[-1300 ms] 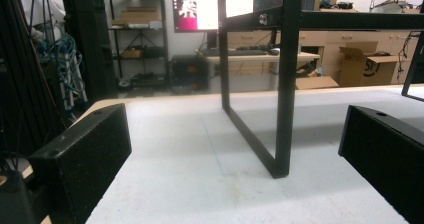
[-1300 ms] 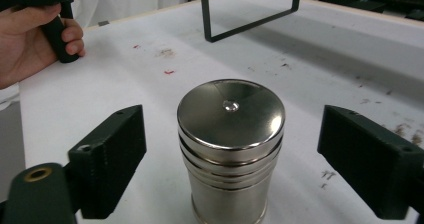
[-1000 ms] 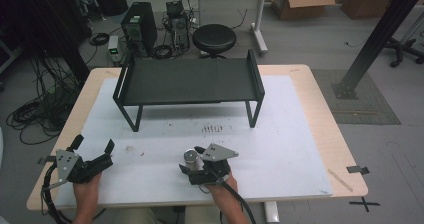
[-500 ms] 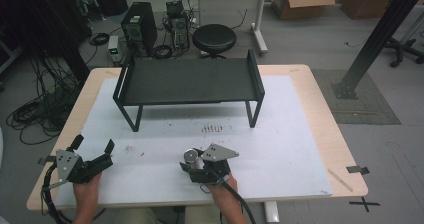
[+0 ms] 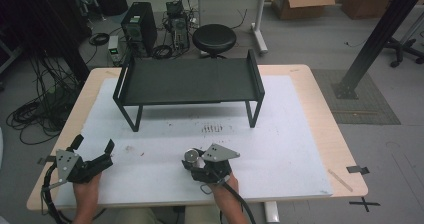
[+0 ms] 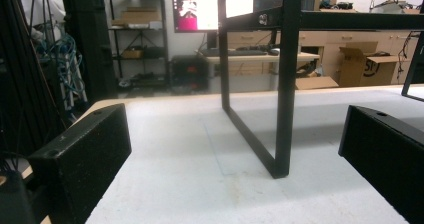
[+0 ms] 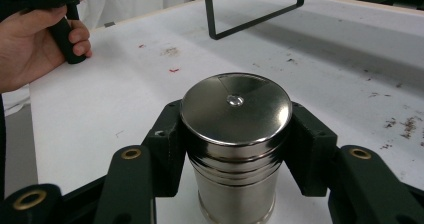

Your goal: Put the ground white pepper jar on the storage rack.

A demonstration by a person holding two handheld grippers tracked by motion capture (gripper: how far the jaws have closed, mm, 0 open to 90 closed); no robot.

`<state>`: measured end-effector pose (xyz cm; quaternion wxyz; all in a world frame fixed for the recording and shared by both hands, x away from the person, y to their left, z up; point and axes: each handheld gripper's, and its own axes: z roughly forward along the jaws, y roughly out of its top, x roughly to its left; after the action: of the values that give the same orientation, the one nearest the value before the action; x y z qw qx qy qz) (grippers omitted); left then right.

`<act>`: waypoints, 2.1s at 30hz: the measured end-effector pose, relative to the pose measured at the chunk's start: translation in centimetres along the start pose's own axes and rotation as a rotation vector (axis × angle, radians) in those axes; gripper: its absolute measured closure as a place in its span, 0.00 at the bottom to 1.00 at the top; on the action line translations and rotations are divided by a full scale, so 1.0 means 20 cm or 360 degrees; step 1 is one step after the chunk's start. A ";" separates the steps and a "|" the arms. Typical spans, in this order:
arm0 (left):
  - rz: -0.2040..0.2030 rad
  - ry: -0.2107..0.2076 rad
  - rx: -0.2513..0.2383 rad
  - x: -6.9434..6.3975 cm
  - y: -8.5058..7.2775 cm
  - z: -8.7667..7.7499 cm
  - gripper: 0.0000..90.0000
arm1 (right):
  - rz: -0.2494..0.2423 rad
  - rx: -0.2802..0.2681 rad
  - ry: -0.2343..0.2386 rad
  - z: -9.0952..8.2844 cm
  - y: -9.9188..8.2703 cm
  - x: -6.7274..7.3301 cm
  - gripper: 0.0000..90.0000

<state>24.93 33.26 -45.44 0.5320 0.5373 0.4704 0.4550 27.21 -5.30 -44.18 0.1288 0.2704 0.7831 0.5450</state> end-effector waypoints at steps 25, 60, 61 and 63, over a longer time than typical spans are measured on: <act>0.0003 0.0000 0.0005 0.00 0.00 0.00 0.01 | -0.0048 -0.0086 0.0020 -0.06 0.17 -0.03 0.54; -0.0001 0.0000 0.0003 0.00 0.00 0.00 0.01 | -0.0134 -0.0172 0.0097 -0.09 0.60 -0.09 0.54; -0.0001 0.0000 0.0003 0.00 0.00 0.00 0.01 | -0.0134 -0.0172 0.0097 -0.09 0.60 -0.09 0.54; -0.0002 0.0000 0.0002 0.00 0.00 0.00 0.01 | -0.0142 -0.0171 0.0105 -0.09 0.62 -0.09 0.54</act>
<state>24.95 33.26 -45.44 0.5320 0.5373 0.4710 0.4544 31.43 -4.47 -32.19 0.1415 0.2098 0.7678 0.5886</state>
